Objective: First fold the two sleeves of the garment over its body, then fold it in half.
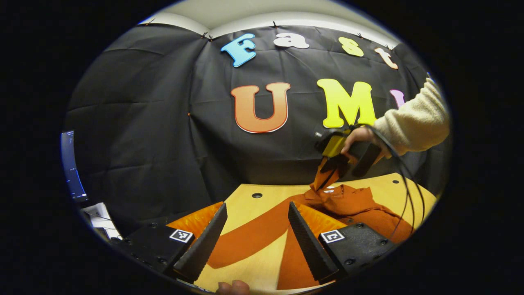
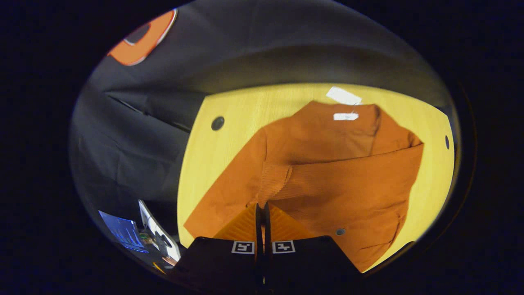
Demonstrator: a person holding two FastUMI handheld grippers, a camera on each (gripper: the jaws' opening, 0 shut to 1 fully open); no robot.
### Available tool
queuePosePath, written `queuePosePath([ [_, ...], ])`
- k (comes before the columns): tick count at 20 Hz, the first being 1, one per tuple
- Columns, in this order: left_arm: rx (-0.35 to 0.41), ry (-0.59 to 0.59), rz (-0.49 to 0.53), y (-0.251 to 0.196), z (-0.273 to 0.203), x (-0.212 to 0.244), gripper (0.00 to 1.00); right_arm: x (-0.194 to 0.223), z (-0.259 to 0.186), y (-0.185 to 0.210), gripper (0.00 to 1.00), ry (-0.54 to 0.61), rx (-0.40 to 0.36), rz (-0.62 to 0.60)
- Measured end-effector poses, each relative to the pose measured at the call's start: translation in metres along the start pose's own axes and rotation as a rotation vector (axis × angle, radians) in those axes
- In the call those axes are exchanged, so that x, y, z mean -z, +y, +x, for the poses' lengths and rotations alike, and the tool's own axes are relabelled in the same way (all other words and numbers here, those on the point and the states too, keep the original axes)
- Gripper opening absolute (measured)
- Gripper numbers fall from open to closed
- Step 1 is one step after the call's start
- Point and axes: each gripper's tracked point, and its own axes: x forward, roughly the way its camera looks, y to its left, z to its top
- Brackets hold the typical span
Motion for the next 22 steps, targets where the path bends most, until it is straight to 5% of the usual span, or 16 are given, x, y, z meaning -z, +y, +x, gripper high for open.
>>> queuePosePath([
  [7, -0.063, -0.004, -0.033, 0.029, -0.017, 0.011, 0.97, -0.01, 0.072, -0.001, 0.04, -0.005, 0.084, 0.051],
  [11, -0.093, -0.002, -0.055, 0.034, -0.016, 0.016, 0.98, -0.022, 0.061, 0.006, 0.17, -0.056, 0.025, 0.074],
  [15, -0.108, 0.039, -0.045, 0.046, 0.002, 0.033, 0.97, -0.028, 0.021, -0.016, 0.94, -0.115, 0.037, 0.071],
  [22, -0.295, 0.146, -0.083, 0.112, 0.051, 0.072, 0.98, 0.012, -0.095, -0.068, 0.99, -0.337, -0.01, -0.106],
])
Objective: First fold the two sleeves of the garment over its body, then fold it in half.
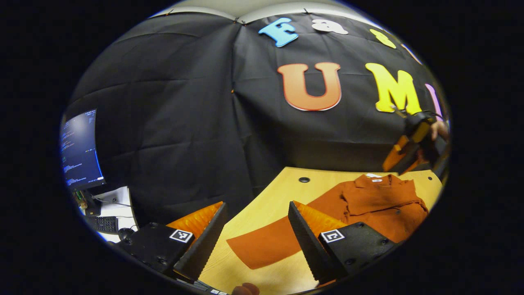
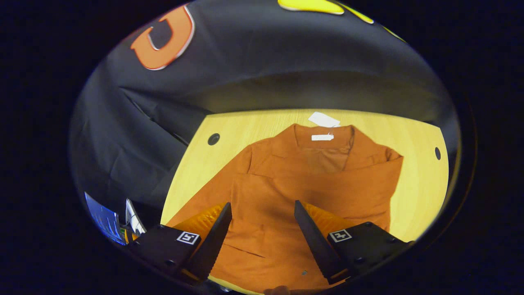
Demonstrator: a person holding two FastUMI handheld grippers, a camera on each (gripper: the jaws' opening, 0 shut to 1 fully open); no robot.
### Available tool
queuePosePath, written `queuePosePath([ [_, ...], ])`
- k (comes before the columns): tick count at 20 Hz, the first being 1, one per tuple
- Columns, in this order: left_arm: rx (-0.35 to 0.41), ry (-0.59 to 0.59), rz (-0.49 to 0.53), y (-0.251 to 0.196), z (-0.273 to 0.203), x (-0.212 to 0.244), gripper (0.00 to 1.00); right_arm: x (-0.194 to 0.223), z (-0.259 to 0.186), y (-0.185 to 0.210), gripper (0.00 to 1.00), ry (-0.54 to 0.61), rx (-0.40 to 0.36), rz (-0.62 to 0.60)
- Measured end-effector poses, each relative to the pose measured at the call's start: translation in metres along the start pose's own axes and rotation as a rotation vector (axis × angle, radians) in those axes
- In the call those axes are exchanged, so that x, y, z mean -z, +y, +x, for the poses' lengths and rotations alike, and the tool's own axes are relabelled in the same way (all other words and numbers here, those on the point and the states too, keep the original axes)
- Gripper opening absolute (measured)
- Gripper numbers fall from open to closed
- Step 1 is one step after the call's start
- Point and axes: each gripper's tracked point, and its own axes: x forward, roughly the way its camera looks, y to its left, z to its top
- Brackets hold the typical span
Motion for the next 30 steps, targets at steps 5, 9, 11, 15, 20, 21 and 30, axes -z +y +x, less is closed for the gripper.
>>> queuePosePath([
  [5, -0.13, 0.185, -0.059, 0.024, 0.038, 0.052, 0.98, 0.048, -0.084, -0.069, 0.98, -0.123, 0.05, 0.0],
  [9, -0.203, 0.455, -0.121, 0.017, 0.042, 0.12, 0.98, 0.109, -0.129, -0.11, 0.98, -0.133, 0.115, -0.001],
  [11, -0.242, 0.556, -0.14, 0.016, 0.037, 0.143, 0.98, 0.132, -0.147, -0.129, 0.94, -0.143, 0.161, -0.024],
  [15, -0.261, 0.7, -0.248, 0.015, 0.037, 0.169, 0.98, 0.153, -0.187, -0.152, 0.98, -0.212, 0.233, -0.01],
  [20, -0.292, 0.868, -0.332, 0.019, 0.042, 0.18, 0.97, 0.141, -0.222, -0.167, 0.98, -0.295, 0.239, 0.004],
  [21, -0.277, 0.918, -0.335, 0.018, 0.045, 0.182, 0.96, 0.138, -0.227, -0.171, 0.98, -0.303, 0.25, 0.008],
  [30, -0.215, 1.31, -0.447, 0.018, 0.05, 0.185, 0.96, 0.146, -0.256, -0.179, 0.94, -0.319, 0.299, 0.015],
])
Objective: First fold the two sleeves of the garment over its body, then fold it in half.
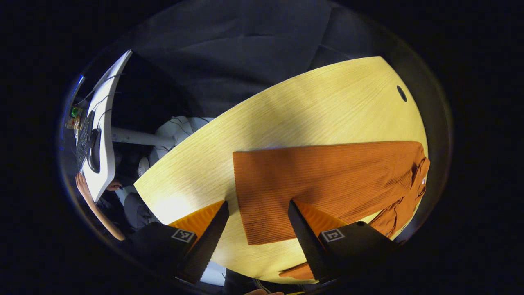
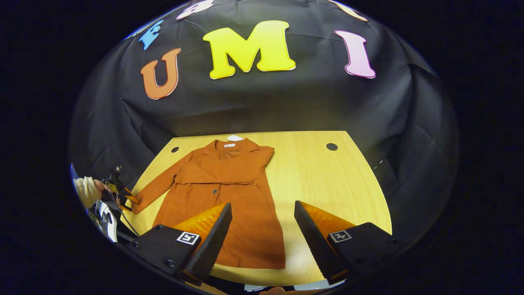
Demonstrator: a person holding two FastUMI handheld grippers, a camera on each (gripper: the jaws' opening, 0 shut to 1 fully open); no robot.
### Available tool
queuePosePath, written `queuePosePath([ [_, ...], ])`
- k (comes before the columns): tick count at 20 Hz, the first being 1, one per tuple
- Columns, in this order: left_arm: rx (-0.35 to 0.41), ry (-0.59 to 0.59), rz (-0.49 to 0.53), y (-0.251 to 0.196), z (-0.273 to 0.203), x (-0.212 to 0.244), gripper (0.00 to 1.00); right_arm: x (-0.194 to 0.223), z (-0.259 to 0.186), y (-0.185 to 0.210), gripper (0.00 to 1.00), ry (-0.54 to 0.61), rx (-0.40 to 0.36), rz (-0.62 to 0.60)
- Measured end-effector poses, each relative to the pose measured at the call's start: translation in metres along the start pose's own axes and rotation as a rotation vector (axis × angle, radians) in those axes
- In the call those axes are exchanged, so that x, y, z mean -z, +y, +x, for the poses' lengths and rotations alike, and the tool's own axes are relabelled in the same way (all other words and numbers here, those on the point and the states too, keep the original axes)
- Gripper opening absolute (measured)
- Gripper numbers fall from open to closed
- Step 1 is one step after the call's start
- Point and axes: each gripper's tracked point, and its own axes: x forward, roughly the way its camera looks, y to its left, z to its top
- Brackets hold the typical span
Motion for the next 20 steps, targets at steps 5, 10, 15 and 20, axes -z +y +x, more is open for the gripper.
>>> queuePosePath([
  [5, 0.006, 0.058, 0.015, -0.009, 0.0, -0.001, 0.79, 0.007, -0.006, -0.011, 0.99, 0.002, 0.025, 0.019],
  [10, 0.013, 0.058, 0.05, -0.022, 0.0, -0.003, 0.58, 0.013, -0.011, -0.021, 0.99, 0.018, 0.05, 0.037],
  [15, 0.023, 0.047, 0.071, -0.033, -0.001, -0.002, 0.1, 0.016, -0.007, -0.014, 0.95, 0.057, 0.041, 0.028],
  [20, 0.124, 0.037, 0.121, -0.044, -0.01, 0.0, 0.05, 0.015, 0.003, 0.01, 0.99, 0.074, -0.014, 0.0],
])
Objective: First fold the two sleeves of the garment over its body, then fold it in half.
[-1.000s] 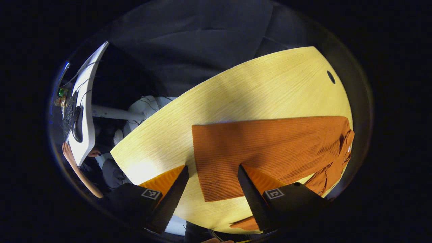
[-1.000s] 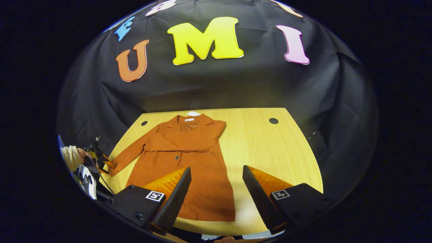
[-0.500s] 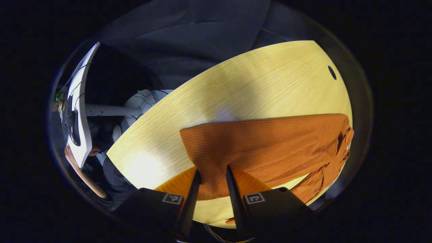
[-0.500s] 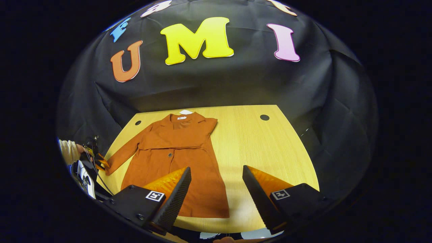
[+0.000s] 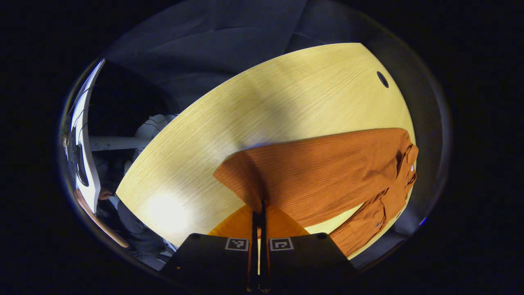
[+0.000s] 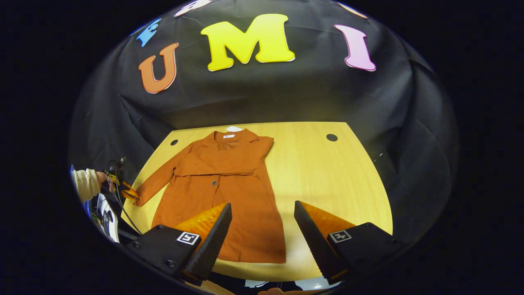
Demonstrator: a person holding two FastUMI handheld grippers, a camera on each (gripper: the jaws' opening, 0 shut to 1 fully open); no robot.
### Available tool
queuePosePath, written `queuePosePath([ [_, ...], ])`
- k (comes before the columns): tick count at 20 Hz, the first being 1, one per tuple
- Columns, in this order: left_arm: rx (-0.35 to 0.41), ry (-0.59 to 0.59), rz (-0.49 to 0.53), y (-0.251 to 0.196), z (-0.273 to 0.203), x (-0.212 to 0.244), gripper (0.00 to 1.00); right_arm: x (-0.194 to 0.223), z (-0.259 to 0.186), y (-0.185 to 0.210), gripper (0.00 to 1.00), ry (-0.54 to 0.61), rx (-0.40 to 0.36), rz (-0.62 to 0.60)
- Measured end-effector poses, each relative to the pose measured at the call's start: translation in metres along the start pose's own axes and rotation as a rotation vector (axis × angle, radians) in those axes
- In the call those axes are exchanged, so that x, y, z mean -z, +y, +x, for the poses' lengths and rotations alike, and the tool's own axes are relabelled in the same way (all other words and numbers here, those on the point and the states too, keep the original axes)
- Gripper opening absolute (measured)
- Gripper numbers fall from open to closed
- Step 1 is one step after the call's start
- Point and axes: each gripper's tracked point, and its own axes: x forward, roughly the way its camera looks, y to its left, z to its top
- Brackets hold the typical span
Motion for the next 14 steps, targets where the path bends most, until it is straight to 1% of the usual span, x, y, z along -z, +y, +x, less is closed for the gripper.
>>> queuePosePath([
  [1, -0.002, -0.011, 0.007, 0.001, -0.005, -0.003, 0.0, -0.001, 0.002, 0.005, 0.99, 0.001, -0.012, -0.007],
  [2, 0.008, -0.023, 0.016, -0.003, -0.012, -0.005, 0.04, -0.001, 0.003, 0.008, 0.99, 0.002, -0.025, -0.012],
  [5, 0.031, -0.074, 0.081, -0.018, -0.043, -0.018, 0.04, -0.003, 0.007, 0.016, 0.99, -0.001, -0.056, -0.02],
  [7, 0.042, -0.116, 0.132, -0.038, -0.066, -0.027, 0.04, -0.004, 0.01, 0.02, 0.99, -0.002, -0.075, -0.016],
  [8, 0.046, -0.137, 0.159, -0.051, -0.079, -0.032, 0.03, -0.004, 0.012, 0.02, 0.99, 0.0, -0.082, -0.013],
  [9, 0.055, -0.156, 0.19, -0.063, -0.09, -0.033, 0.03, -0.004, 0.013, 0.021, 0.95, 0.001, -0.087, -0.011],
  [10, 0.064, -0.173, 0.22, -0.079, -0.099, -0.033, 0.03, -0.005, 0.014, 0.021, 0.99, -0.001, -0.095, -0.008],
  [11, 0.071, -0.192, 0.253, -0.097, -0.107, -0.032, 0.03, -0.005, 0.015, 0.02, 0.95, -0.003, -0.101, -0.005],
  [12, 0.082, -0.21, 0.292, -0.119, -0.113, -0.032, 0.04, -0.005, 0.015, 0.018, 0.99, -0.003, -0.104, -0.001],
  [14, 0.11, -0.233, 0.369, -0.173, -0.122, -0.027, 0.04, -0.002, 0.012, 0.012, 0.99, -0.005, -0.104, 0.009],
])
